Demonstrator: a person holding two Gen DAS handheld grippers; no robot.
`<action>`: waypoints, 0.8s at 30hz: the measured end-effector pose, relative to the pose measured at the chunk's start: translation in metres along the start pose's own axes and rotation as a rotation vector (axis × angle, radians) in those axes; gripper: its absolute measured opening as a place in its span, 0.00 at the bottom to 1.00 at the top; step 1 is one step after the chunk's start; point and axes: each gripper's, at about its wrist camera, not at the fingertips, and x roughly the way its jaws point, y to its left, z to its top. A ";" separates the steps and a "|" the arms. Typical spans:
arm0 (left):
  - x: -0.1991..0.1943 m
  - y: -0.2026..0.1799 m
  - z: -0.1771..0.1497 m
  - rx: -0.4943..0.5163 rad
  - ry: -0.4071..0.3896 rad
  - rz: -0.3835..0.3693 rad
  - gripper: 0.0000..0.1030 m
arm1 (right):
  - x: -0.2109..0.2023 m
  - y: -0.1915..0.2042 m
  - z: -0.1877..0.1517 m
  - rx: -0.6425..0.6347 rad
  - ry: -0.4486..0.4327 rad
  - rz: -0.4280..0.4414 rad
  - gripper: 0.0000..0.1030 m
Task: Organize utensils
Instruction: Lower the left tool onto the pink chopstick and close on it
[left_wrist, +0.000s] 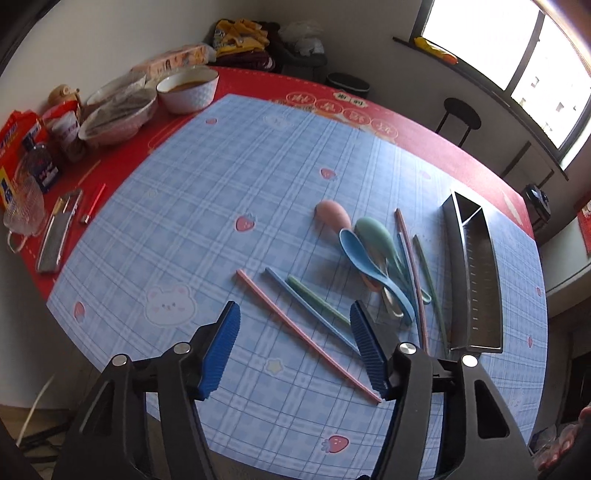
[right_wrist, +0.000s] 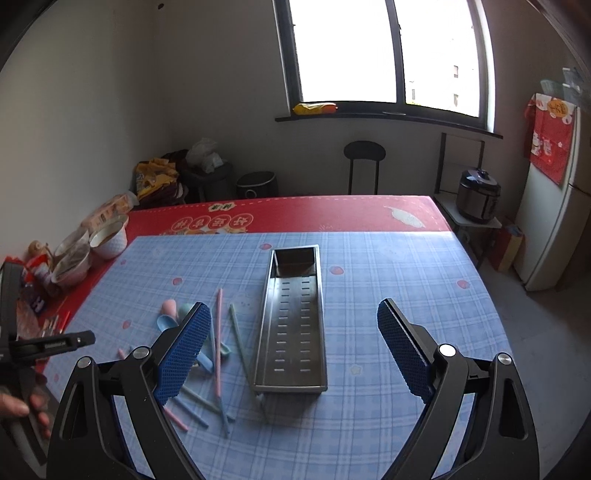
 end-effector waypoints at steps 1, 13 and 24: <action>0.009 0.000 -0.005 -0.011 0.021 0.003 0.53 | 0.003 -0.005 -0.004 -0.004 0.012 0.002 0.86; 0.065 0.004 -0.032 -0.140 0.186 0.030 0.47 | 0.025 -0.014 -0.021 -0.010 0.112 -0.049 0.86; 0.094 0.000 -0.023 -0.155 0.231 0.049 0.46 | 0.027 0.002 -0.021 -0.071 0.128 -0.130 0.86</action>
